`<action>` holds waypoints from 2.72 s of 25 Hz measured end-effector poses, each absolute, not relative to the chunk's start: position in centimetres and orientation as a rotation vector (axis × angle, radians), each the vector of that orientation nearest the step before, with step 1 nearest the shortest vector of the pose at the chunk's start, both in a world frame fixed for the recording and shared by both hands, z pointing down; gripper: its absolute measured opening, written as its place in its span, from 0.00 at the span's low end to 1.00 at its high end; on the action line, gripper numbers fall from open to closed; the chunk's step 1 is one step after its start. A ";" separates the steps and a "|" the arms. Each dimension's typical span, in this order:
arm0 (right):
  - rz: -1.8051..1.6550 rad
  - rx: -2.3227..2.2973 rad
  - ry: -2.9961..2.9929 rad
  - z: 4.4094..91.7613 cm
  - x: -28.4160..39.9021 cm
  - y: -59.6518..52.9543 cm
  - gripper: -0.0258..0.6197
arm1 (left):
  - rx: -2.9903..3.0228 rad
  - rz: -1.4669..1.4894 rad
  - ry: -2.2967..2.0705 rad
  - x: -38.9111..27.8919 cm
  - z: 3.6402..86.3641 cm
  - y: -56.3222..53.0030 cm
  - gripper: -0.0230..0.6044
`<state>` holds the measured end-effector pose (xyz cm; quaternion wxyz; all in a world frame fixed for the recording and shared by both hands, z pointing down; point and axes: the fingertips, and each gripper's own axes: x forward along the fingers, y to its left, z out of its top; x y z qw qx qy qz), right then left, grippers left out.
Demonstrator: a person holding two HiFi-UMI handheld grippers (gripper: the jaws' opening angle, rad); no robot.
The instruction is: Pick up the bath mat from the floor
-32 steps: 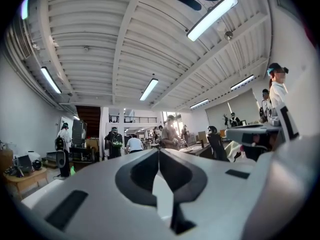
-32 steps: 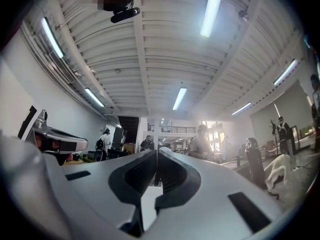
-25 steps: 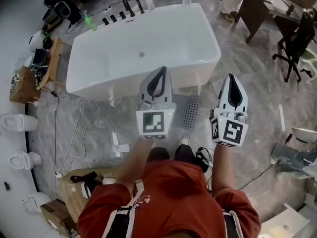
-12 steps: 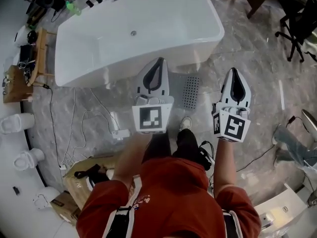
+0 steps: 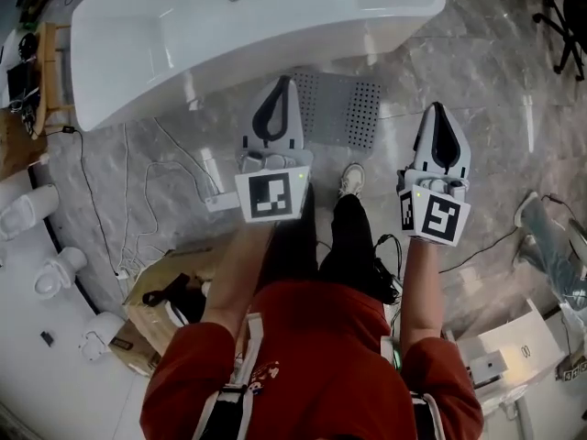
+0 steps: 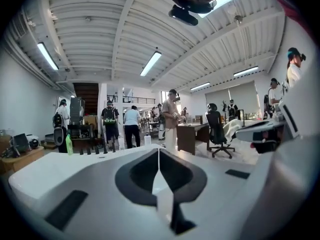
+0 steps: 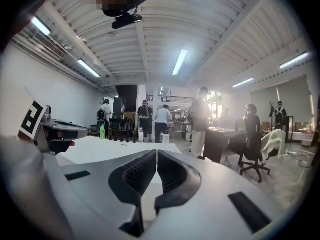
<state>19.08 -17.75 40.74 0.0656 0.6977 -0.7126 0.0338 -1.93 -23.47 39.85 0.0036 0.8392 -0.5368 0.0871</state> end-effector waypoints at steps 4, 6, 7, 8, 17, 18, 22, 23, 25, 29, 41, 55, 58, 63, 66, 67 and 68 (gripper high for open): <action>0.224 2.057 -2.133 46.7 17.9 -17.1 0.06 | 2.614 0.335 -1.652 -3.0 45.1 -23.0 0.06; 0.258 2.017 -2.126 50.2 17.3 -16.9 0.06 | 2.596 0.342 -1.640 -3.4 47.8 -23.0 0.06; 0.272 1.987 -2.124 52.0 17.0 -16.8 0.06 | 2.587 0.356 -1.630 -3.5 49.3 -23.0 0.06; 0.283 1.954 -2.121 53.7 16.7 -16.7 0.06 | 2.581 0.384 -1.616 -3.6 50.8 -22.9 0.06; 0.423 1.820 -2.062 68.2 14.8 -15.3 0.06 | 2.545 0.592 -1.483 -4.6 65.5 -22.1 0.06; 0.437 1.810 -2.057 69.6 14.7 -15.1 0.06 | 2.531 0.608 -1.474 -4.8 67.1 -21.8 0.06; 0.489 1.785 -2.035 74.9 14.2 -14.6 0.06 | 2.476 0.658 -1.466 -6.3 72.9 -21.5 0.06; 0.505 1.782 -2.028 76.1 14.2 -14.5 0.06 | 2.465 0.664 -1.465 -6.6 74.3 -21.5 0.06; 0.529 1.772 -2.017 78.6 14.2 -14.5 0.06 | 2.455 0.682 -1.454 -6.9 77.1 -21.4 0.06; 0.561 1.738 -2.001 83.7 13.7 -14.1 0.06 | 2.423 0.763 -1.419 -7.4 83.3 -20.2 0.06; 0.640 1.685 -1.931 99.1 12.8 -13.3 0.06 | 2.369 0.868 -1.314 -8.9 99.4 -17.9 0.06; 0.735 1.582 -1.827 109.9 12.2 -11.7 0.06 | 2.303 1.089 -1.209 -11.2 111.6 -18.5 0.07; 0.766 1.570 -1.778 112.0 13.0 -11.6 0.06 | 2.232 1.139 -1.210 -12.4 113.9 -18.2 0.07; 0.829 1.552 -1.697 115.3 14.8 -11.6 0.20 | 2.120 1.203 -1.210 -13.7 116.9 -18.2 0.24; 0.875 1.550 -1.646 116.9 16.0 -11.4 0.29 | 2.050 1.206 -1.206 -14.3 118.4 -18.4 0.33; 0.893 1.543 -1.627 117.5 16.3 -11.3 0.30 | 2.037 1.213 -1.207 -14.6 118.8 -18.5 0.35; 0.916 1.534 -1.606 118.2 16.6 -11.0 0.30 | 2.025 1.221 -1.204 -14.8 119.2 -18.6 0.37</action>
